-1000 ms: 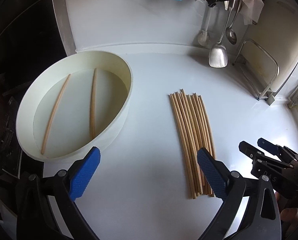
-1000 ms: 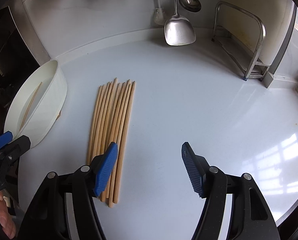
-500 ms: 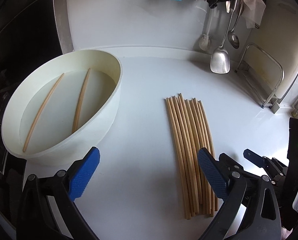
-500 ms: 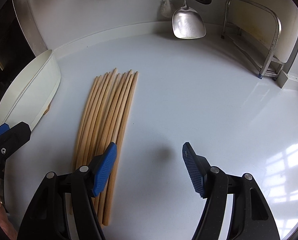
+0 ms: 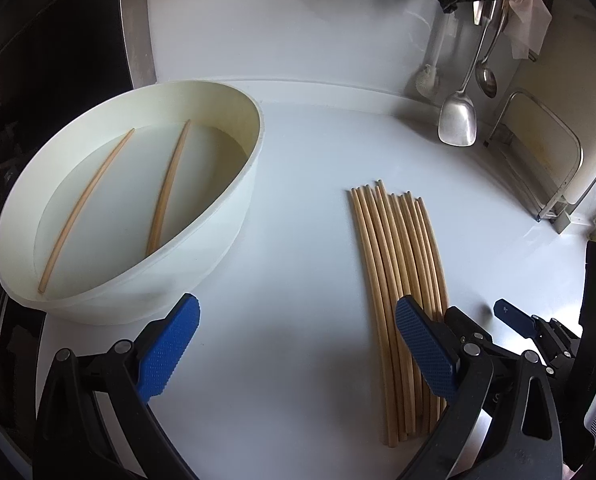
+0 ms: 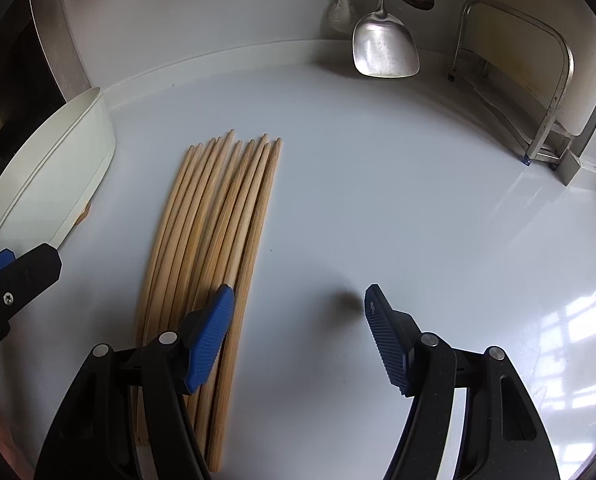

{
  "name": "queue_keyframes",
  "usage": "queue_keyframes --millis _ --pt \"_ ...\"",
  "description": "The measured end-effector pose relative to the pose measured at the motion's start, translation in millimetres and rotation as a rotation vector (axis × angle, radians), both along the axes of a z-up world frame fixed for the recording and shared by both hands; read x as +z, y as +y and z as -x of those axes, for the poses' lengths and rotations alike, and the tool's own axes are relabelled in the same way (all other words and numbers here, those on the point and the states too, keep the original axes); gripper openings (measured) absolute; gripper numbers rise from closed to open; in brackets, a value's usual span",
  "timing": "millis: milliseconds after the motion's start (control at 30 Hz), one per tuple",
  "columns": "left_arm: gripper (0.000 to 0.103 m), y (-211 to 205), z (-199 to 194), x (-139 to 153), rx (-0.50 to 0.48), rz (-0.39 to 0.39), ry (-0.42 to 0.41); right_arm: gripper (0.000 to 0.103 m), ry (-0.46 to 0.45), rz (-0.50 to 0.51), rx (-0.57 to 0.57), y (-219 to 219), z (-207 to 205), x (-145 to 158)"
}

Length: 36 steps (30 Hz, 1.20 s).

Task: Organize utensils
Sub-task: 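Move both open grippers back over the chopstick row, then close the left gripper on a chopstick while the right gripper grasps another chopstick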

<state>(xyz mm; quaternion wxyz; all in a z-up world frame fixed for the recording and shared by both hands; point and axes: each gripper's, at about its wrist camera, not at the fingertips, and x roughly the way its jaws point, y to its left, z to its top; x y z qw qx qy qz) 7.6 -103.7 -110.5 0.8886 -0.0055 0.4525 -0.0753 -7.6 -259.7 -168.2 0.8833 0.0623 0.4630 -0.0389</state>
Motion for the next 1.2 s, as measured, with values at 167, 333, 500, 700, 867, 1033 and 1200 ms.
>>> queue_keyframes --millis 167,333,500,700,867,1033,1200 --pt "0.097 -0.3 -0.1 -3.2 -0.005 0.000 0.010 0.065 0.001 0.027 0.014 3.1 4.2 -0.2" --pt "0.097 -3.9 0.4 -6.9 -0.005 -0.014 0.021 0.065 -0.009 0.052 0.022 -0.2 5.5 0.2" --pt "0.097 -13.0 2.0 -9.5 -0.007 -0.062 0.016 0.065 -0.014 0.073 0.045 -1.5 6.7 -0.3" --pt "0.097 -20.6 0.1 -17.5 -0.004 -0.073 0.048 0.065 -0.006 0.109 0.056 -10.3 6.5 -2.5" --pt "0.097 -26.5 2.4 -26.6 0.020 -0.103 0.063 0.065 -0.003 0.114 0.031 -25.5 7.1 -2.5" --pt "0.097 -26.7 -1.2 -36.8 0.041 -0.119 0.087 0.065 -0.004 0.113 0.021 -34.3 10.9 -2.8" --pt "0.097 -29.0 -6.1 -44.5 0.050 -0.134 0.093 0.065 -0.011 0.104 0.034 -32.3 9.0 -2.6"
